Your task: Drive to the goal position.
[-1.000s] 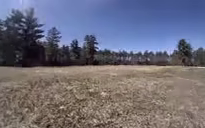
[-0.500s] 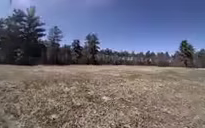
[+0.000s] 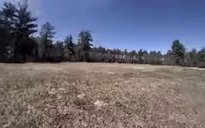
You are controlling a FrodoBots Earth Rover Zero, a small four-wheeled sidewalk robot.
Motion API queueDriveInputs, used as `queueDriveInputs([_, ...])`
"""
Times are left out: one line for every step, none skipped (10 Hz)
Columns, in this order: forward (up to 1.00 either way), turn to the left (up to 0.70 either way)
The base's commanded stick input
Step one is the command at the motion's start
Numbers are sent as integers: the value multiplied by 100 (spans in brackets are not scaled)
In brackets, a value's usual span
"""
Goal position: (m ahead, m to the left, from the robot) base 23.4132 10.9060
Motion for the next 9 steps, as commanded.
queueDriveInputs([70, 0])
queueDriveInputs([70, 0])
queueDriveInputs([70, 0])
queueDriveInputs([70, 0])
queueDriveInputs([70, 0])
queueDriveInputs([70, 0])
queueDriveInputs([70, 0])
queueDriveInputs([70, 0])
queueDriveInputs([70, 0])
